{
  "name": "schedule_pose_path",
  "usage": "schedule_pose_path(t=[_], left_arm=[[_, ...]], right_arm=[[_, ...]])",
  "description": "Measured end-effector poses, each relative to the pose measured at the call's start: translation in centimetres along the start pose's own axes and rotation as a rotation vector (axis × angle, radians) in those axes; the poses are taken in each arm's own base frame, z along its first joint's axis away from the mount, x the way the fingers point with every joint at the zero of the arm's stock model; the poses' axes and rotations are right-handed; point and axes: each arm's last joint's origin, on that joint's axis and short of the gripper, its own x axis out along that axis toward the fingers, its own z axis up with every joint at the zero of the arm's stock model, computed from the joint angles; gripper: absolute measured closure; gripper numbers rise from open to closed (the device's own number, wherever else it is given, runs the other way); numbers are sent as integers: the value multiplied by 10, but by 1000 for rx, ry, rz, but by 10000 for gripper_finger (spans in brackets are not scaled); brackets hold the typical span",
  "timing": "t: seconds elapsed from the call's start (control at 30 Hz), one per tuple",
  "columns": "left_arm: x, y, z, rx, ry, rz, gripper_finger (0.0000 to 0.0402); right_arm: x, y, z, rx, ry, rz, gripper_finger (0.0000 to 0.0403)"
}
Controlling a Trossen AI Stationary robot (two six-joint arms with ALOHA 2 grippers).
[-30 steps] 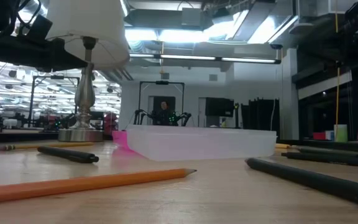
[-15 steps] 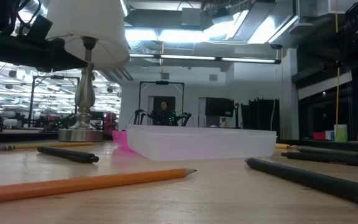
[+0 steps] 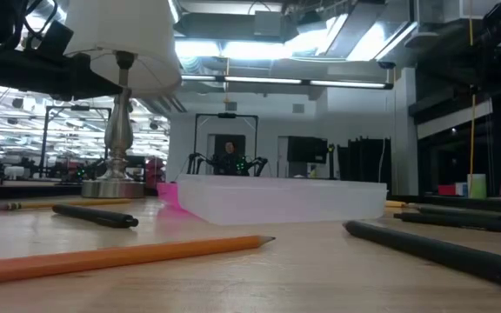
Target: Pick & place school supplies into a supply box
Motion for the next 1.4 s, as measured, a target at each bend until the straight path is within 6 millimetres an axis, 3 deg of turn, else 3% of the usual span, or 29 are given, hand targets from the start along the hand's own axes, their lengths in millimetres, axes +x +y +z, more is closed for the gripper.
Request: schedule_pose_path(t=[0.2,0.37,0.73,1.1,1.2,1.4], left_arm=[[0,0,0,0,0,0,398],[0,0,0,0,0,0,398],[0,0,0,0,0,0,398],[0,0,0,-66,-1,-6,398],[0,-3,0,-51,-12,-99,398],[-3,-13,2,34,-74,-459,400]], right_arm=[[-1,-4,12,53,-100,-69,393],[-1,-2,15,57,-137,-4,393],[2,-1,12,89,-106,-1,393],[5,1,9,-27,-70,-27,393],[5,-2,9,-79,-54,-103,393],[5,-2,9,-98,-50,-114,393]])
